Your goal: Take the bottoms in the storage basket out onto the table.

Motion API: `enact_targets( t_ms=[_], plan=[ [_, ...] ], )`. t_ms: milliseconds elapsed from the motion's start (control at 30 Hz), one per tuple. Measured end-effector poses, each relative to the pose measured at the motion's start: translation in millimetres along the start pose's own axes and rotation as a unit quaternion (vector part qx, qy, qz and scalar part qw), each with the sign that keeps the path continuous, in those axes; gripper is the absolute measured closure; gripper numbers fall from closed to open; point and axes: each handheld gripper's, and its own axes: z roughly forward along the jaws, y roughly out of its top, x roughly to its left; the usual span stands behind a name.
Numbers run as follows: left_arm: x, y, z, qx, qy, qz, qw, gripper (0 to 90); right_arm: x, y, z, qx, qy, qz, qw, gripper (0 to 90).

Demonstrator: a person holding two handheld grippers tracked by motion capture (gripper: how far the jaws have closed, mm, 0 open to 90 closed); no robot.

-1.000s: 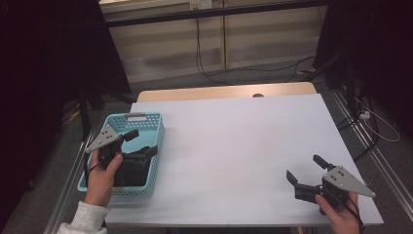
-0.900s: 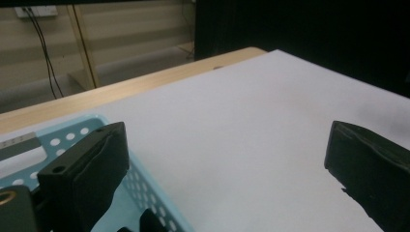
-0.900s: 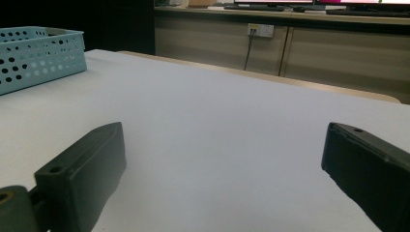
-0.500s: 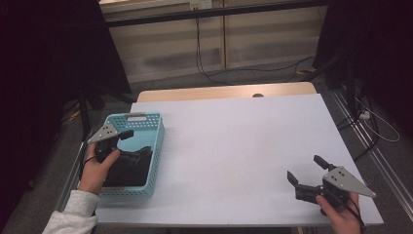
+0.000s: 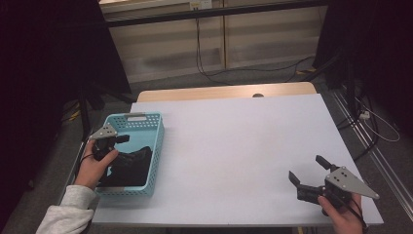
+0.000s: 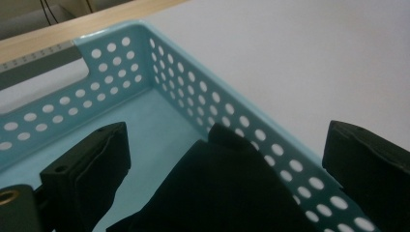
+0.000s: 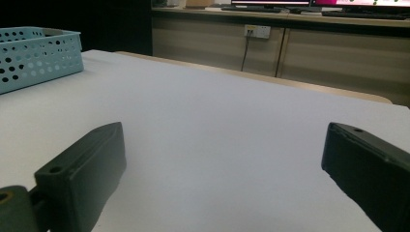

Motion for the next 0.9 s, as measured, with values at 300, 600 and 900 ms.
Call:
enact_targets(
  t_ms=[300,600,900],
  plan=[
    [11.8,-8.5,6.1,0.031,-0.003,-0.005,0.9995,3.9,0.7,-0.9,-0.4,0.001,0.003,-0.002,1.0000,1.1],
    [9.4,-14.5,14.6,0.069,-0.008,0.017,0.9974,4.4,0.0,-0.8,-1.9,0.001,0.001,-0.007,1.0000,1.2],
    [11.9,-23.5,20.6,0.098,-0.015,0.024,0.9947,4.2,-0.6,-1.6,-1.6,0.004,0.000,-0.007,1.0000,1.4]
  ],
)
